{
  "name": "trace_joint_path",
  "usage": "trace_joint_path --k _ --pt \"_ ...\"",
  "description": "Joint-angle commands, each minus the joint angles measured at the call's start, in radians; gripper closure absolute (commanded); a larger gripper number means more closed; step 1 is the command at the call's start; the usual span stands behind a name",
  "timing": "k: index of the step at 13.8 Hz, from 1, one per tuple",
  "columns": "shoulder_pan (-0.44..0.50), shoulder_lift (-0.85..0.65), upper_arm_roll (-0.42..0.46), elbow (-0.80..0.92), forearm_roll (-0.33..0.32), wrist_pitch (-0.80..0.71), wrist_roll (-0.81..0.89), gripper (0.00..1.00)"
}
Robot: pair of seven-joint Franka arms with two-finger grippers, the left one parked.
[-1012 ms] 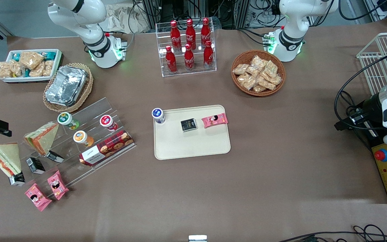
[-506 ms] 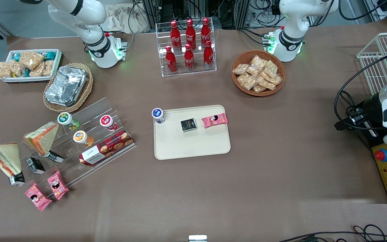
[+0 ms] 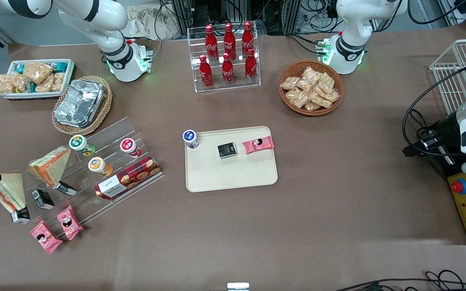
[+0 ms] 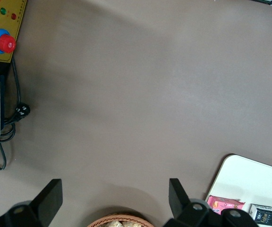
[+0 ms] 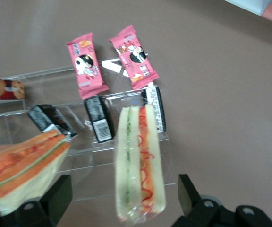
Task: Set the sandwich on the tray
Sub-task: 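Lower the right gripper and grasp the upright wrapped sandwich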
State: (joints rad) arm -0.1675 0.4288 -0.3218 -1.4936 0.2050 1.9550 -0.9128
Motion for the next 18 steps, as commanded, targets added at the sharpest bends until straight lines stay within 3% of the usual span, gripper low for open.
trace_joint_path --k 1,14,15,17,18 --pt "-0.007 0.040 0.000 0.023 0.033 0.047 -0.058 0.00" --pt "-0.024 0.065 0.000 -0.083 0.037 0.133 -0.103 0.01" --pt "-0.024 0.068 0.001 -0.083 0.037 0.137 -0.103 0.05" --pt "-0.023 0.067 0.000 -0.083 0.037 0.130 -0.101 0.48" --pt "-0.020 0.067 0.000 -0.083 0.034 0.125 -0.103 0.65"
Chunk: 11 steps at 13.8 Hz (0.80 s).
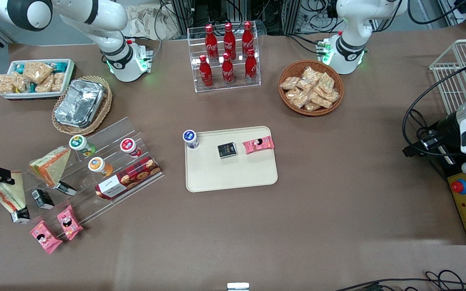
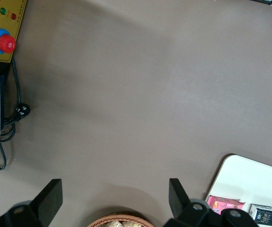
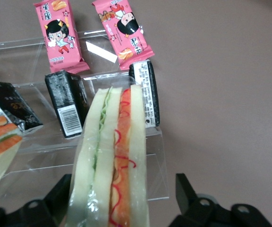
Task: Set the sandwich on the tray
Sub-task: 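Lower the right gripper and grasp the upright wrapped sandwich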
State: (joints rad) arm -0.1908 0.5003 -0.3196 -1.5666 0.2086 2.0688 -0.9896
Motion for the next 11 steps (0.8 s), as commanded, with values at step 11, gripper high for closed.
trace_joint_path --k 11 --pt "0.016 -0.035 0.005 0.189 0.023 -0.292 -0.027 1.00"
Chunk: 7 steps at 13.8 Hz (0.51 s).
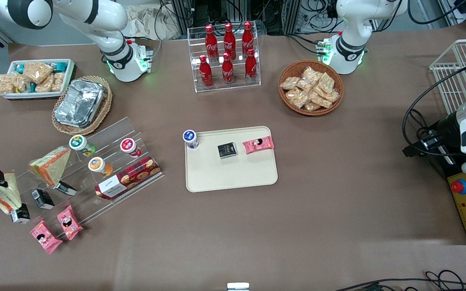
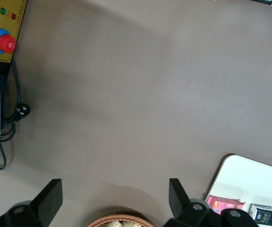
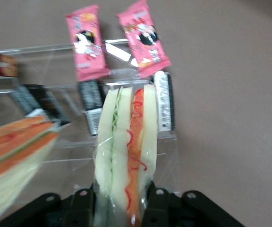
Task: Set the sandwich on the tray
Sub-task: 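Lower the right gripper and grasp the upright wrapped sandwich, then lift the sandwich and carry it with the right gripper to the cream tray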
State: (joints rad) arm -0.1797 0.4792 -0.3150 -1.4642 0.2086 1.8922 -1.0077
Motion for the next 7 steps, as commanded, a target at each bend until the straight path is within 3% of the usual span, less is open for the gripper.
trace_joint_path --k 1,3,7 --pt "0.029 -0.028 -0.002 0.106 0.022 -0.155 0.003 1.00" --pt "0.093 -0.080 -0.002 0.133 0.015 -0.223 0.041 1.00" --pt "0.313 -0.165 -0.001 0.142 -0.020 -0.265 0.239 1.00"
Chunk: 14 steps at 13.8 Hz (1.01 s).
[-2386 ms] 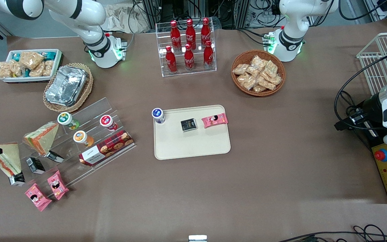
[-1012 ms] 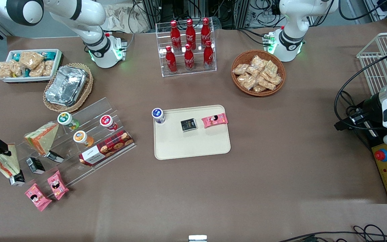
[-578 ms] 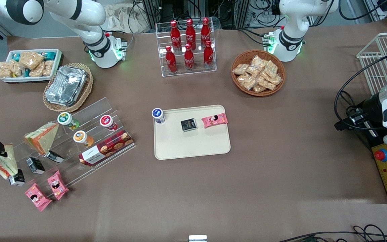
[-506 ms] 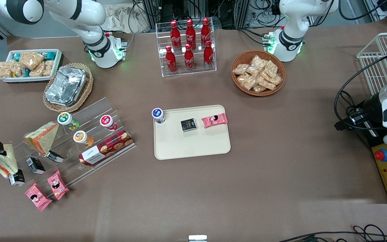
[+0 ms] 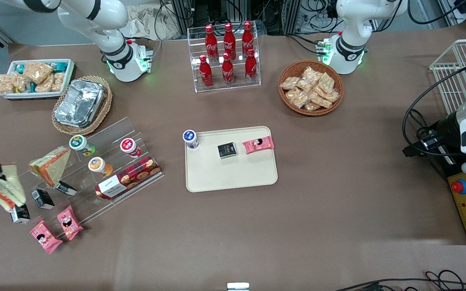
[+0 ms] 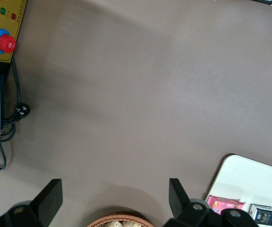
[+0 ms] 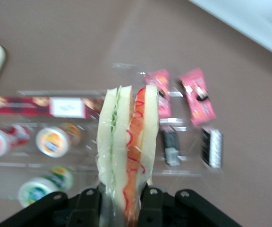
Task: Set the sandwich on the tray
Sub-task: 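Lift the sandwich and carry it with the right gripper to the cream tray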
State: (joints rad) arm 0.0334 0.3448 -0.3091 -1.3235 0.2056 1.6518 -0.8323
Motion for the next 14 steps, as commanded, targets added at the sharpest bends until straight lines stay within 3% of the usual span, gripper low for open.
trace_joint_path --k 1,5,9,14 --pt "0.164 -0.032 -0.007 0.001 -0.017 -0.023 0.080 1.00" --pt "0.385 -0.018 0.021 0.003 0.014 -0.001 0.196 1.00" --pt "0.600 0.068 0.033 0.001 0.020 0.115 0.246 1.00" --pt "0.755 0.187 0.031 -0.009 0.020 0.272 0.231 1.00"
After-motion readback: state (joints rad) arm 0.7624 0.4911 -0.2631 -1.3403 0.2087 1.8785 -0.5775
